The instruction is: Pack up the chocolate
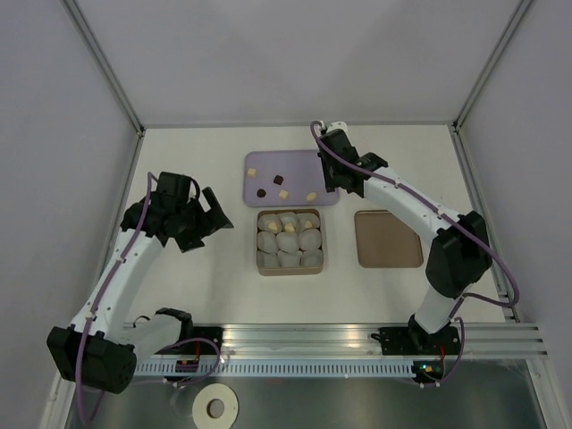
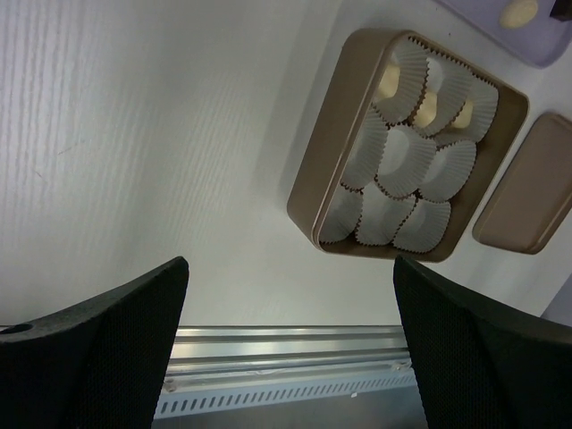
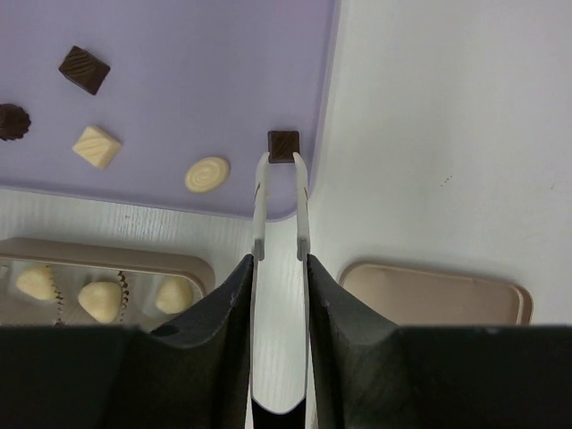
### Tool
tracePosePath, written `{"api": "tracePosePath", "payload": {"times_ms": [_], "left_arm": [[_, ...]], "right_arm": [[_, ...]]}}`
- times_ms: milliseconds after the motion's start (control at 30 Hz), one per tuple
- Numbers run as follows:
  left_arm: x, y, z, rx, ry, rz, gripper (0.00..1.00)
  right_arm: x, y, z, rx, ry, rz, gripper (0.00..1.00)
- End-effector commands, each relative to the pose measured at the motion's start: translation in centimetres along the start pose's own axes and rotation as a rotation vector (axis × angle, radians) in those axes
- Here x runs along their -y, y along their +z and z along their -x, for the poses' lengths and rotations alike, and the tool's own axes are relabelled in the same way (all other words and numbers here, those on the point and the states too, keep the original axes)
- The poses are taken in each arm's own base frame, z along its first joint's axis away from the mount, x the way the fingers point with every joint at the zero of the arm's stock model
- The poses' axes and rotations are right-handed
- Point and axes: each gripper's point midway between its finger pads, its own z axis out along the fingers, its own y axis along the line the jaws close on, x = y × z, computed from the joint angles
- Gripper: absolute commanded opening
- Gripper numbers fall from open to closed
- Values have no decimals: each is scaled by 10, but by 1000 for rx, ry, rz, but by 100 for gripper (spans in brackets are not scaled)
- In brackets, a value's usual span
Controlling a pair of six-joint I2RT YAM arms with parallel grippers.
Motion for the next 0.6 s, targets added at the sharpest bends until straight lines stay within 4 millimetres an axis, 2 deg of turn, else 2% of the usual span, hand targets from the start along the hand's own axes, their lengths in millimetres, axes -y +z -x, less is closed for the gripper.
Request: {"api": "tracePosePath", "payload": {"times_ms": [0, 67, 267, 567], "left_arm": [[20, 6, 2, 19, 14, 1, 100], [31, 6, 4, 31, 20, -10, 100], [42, 11, 3, 17, 37, -25, 100], [43, 12, 2, 20, 40, -24, 100]], "right_arm": [[-2, 9, 25, 54, -3, 50, 32], [-4, 15, 27, 56, -11, 69, 33], [1, 32, 26, 40, -19, 61, 33], [2, 43, 28, 33, -24, 68, 35]]}}
